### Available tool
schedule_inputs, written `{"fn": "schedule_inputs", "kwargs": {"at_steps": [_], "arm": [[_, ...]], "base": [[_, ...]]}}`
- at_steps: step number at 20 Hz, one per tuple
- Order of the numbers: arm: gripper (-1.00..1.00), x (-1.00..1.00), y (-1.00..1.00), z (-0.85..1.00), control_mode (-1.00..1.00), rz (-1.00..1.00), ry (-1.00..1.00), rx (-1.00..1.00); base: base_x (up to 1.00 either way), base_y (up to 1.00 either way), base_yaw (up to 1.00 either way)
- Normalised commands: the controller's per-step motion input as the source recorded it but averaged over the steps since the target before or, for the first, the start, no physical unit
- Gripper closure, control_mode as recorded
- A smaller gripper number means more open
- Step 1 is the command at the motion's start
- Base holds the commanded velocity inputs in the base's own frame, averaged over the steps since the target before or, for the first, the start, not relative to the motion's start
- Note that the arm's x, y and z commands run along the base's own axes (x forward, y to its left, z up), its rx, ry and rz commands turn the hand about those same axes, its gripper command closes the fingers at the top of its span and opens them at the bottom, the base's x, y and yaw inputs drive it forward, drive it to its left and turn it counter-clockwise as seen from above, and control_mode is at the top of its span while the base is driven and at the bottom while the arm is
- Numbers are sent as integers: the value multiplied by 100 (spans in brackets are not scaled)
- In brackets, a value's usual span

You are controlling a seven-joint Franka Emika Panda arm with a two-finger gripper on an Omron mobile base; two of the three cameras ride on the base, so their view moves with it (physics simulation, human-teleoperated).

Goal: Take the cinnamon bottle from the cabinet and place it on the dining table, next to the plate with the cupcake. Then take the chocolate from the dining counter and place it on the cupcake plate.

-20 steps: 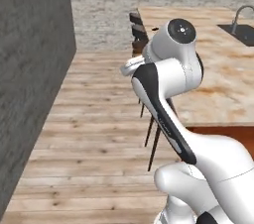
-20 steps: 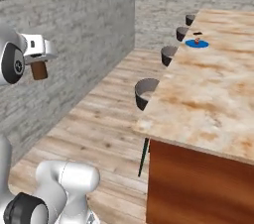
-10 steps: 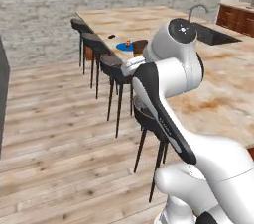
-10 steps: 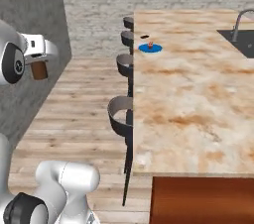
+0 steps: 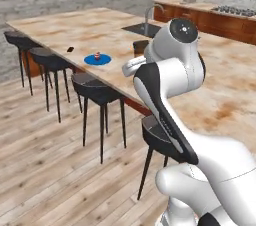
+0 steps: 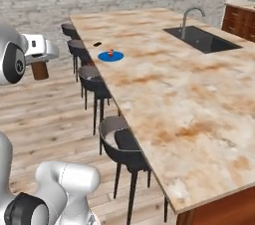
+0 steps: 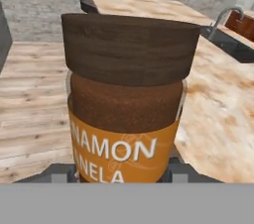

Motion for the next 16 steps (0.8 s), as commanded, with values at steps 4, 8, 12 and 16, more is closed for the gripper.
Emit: {"fn": "schedule_inputs", "kwargs": {"at_steps": [4,8,12,16], "arm": [[100,0,0,0,100,0,0,0],[100,0,0,0,100,0,0,0],[100,0,0,0,100,0,0,0],[100,0,0,0,100,0,0,0]], "base": [[21,100,-58],[30,100,-54],[33,100,-51],[28,100,-48]]}}
